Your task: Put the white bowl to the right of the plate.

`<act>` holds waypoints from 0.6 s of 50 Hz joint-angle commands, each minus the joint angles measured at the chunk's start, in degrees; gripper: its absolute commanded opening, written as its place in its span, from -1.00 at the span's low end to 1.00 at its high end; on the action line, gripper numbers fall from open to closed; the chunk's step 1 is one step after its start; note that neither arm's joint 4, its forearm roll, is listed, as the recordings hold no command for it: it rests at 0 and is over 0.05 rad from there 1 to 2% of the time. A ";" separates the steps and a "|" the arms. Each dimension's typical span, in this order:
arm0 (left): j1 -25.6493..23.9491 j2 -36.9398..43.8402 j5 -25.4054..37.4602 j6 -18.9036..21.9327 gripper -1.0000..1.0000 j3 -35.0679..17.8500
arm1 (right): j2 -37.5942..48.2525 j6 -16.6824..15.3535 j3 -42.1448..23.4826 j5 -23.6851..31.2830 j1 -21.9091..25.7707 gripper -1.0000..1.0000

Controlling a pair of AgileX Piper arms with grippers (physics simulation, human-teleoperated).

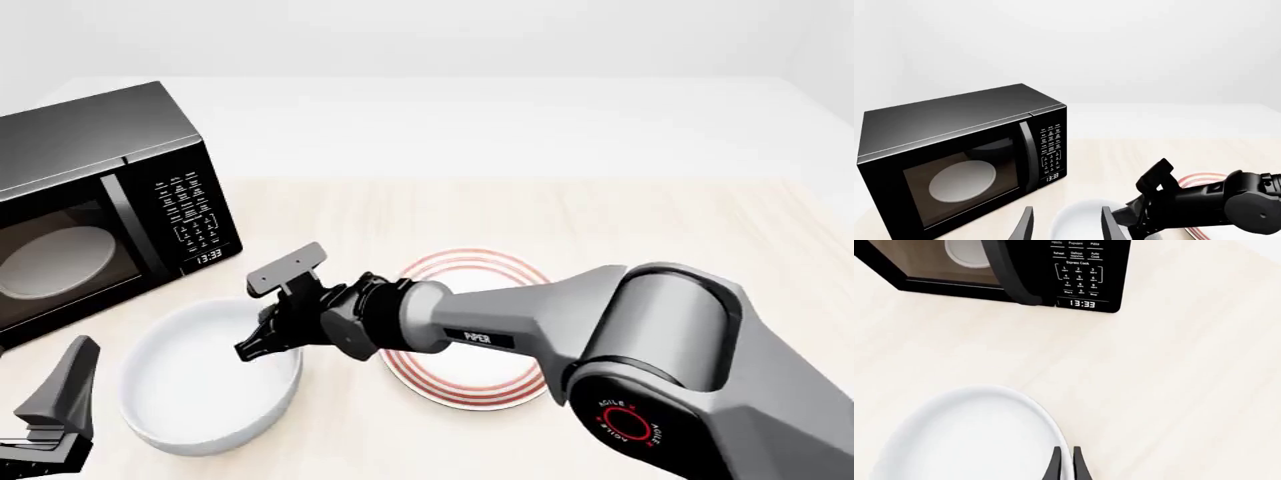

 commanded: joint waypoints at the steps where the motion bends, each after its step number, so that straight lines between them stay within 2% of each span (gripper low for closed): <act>1: 0.00 0.00 0.00 0.00 1.00 0.00 | 0.14 -0.08 0.53 -0.13 -0.21 -1.00; 12: 0.00 0.00 0.00 0.00 1.00 0.00 | -2.46 -0.91 2.16 -0.02 -1.07 -1.00; 21: 0.00 0.00 0.00 0.00 1.00 0.00 | -10.76 -3.79 6.08 1.21 -2.35 -1.00; 30: 0.00 0.00 0.00 0.00 1.00 0.00 | -15.82 -4.31 10.41 0.14 -2.93 -1.00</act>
